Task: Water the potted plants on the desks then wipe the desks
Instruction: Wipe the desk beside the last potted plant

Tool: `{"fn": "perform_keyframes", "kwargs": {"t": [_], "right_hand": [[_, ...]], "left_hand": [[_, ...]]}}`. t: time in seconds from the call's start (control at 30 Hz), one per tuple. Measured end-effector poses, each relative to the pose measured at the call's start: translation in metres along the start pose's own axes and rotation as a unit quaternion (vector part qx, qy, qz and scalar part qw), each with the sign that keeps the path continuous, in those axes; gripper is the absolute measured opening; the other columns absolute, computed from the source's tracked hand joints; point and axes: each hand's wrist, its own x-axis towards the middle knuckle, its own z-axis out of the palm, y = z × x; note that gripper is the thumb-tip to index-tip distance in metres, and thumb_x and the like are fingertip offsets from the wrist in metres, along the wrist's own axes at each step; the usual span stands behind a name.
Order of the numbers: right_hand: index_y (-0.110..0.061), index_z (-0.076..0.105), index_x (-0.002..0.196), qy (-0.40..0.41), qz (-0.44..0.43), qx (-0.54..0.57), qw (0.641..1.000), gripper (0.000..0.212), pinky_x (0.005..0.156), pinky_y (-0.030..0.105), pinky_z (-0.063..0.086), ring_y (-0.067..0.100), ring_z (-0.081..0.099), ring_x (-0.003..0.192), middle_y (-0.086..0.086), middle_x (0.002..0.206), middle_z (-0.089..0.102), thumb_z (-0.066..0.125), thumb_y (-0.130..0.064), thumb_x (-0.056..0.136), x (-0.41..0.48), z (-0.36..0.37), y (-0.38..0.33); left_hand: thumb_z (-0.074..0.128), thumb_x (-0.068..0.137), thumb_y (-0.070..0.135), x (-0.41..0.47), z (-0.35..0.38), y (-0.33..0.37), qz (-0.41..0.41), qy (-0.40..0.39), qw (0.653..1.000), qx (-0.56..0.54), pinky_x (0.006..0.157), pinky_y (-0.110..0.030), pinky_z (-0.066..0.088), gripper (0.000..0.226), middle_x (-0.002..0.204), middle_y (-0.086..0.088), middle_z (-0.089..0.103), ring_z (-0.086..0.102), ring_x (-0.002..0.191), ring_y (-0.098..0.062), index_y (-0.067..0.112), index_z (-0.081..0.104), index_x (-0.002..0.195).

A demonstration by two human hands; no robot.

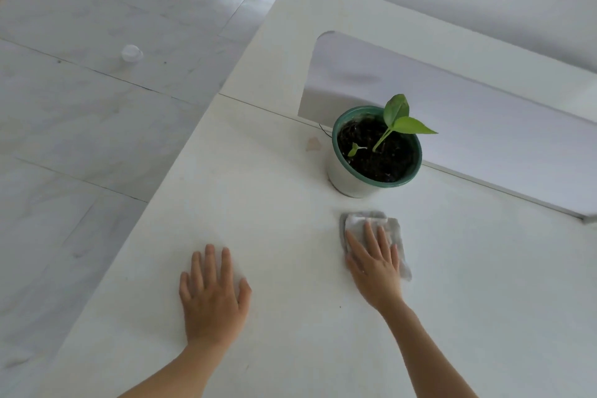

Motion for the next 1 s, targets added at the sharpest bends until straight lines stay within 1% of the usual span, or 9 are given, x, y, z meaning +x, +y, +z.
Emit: {"fn": "perform_keyframes", "kwargs": {"t": [0.1,0.17,0.3,0.43,0.53,0.63,0.77,0.83,1.0], "right_hand": [[-0.035,0.037,0.136,0.010,-0.106,-0.028,0.994,0.054,0.110,0.046,0.003,0.020,-0.002,0.141,0.000,0.151,0.016,0.025,-0.046,0.085,-0.006,0.017,-0.031],[-0.037,0.037,0.137,-0.004,-0.140,-0.031,0.990,0.057,0.110,0.038,-0.009,0.017,-0.012,0.142,-0.004,0.151,0.008,0.018,-0.048,0.084,0.009,0.015,-0.048],[-0.040,0.028,0.140,-0.036,-0.155,-0.029,0.987,0.066,0.109,0.032,-0.018,0.015,-0.020,0.139,-0.006,0.156,-0.002,0.005,-0.054,0.080,0.059,0.004,-0.081],[-0.040,0.022,0.142,-0.043,-0.095,-0.035,0.994,0.046,0.115,0.042,-0.009,0.022,-0.013,0.144,-0.001,0.158,-0.002,0.027,-0.039,0.096,0.109,-0.002,-0.120],[-0.040,0.022,0.142,-0.055,-0.127,-0.041,0.990,0.046,0.115,0.045,-0.009,0.025,-0.012,0.144,0.000,0.158,-0.001,0.024,-0.039,0.096,0.117,0.002,-0.143],[-0.037,0.036,0.138,-0.058,-0.206,-0.033,0.976,0.057,0.114,0.044,-0.009,0.027,-0.004,0.145,0.002,0.157,0.012,0.013,-0.046,0.086,0.096,0.012,-0.145],[-0.040,0.053,0.119,0.011,-0.252,-0.034,0.967,0.036,0.107,0.055,0.013,0.025,0.023,0.139,0.002,0.144,0.044,0.039,-0.037,0.087,0.040,0.033,-0.117],[-0.044,0.049,0.118,0.025,-0.263,-0.025,0.964,0.030,0.112,0.051,0.024,0.022,0.022,0.138,-0.006,0.148,0.037,0.041,-0.037,0.090,0.007,0.045,-0.094],[-0.047,0.042,0.124,0.033,-0.252,-0.061,0.965,0.034,0.114,0.030,0.005,0.010,-0.001,0.145,-0.019,0.156,-0.004,0.022,-0.046,0.097,-0.047,0.042,-0.019]], "left_hand": [[0.035,0.076,0.037,0.001,0.004,-0.002,0.004,0.019,1.000,-0.003,0.094,-0.050,0.025,0.058,0.128,-0.026,0.056,0.034,0.121,-0.037,0.008,0.043,0.125],[0.034,0.077,0.038,0.001,0.007,-0.002,0.008,0.025,1.000,-0.001,0.095,-0.049,0.026,0.057,0.131,-0.024,0.053,0.034,0.122,-0.037,0.009,0.041,0.126],[0.011,0.093,0.044,0.000,0.011,-0.003,0.002,0.046,0.999,-0.005,0.098,-0.048,0.025,0.057,0.137,-0.015,0.037,0.034,0.124,-0.036,0.011,0.041,0.129],[0.008,0.092,0.044,0.000,0.012,-0.003,0.003,0.051,0.999,0.007,0.102,-0.045,0.019,0.060,0.138,-0.013,0.035,0.035,0.125,-0.035,0.013,0.038,0.133],[0.006,0.092,0.044,-0.001,0.015,-0.003,0.012,0.064,0.998,0.003,0.104,-0.043,0.015,0.057,0.139,-0.013,0.034,0.034,0.125,-0.035,0.017,0.025,0.138],[0.008,0.093,0.044,0.000,0.016,-0.004,0.007,0.057,0.998,0.012,0.100,-0.046,0.024,0.059,0.139,-0.014,0.035,0.035,0.125,-0.035,0.013,0.034,0.136],[0.008,0.093,0.045,0.000,0.015,-0.002,0.003,0.054,0.999,0.008,0.097,-0.048,0.027,0.060,0.139,-0.014,0.035,0.035,0.125,-0.034,0.012,0.041,0.130],[0.008,0.093,0.044,0.001,0.015,-0.002,0.003,0.059,0.998,0.008,0.097,-0.048,0.027,0.060,0.139,-0.014,0.034,0.035,0.125,-0.034,0.012,0.041,0.130],[0.032,0.083,0.036,0.001,0.021,-0.004,0.028,0.102,0.994,0.027,0.096,-0.049,0.028,0.056,0.136,-0.018,0.041,0.036,0.123,-0.037,0.008,0.044,0.129]]}}
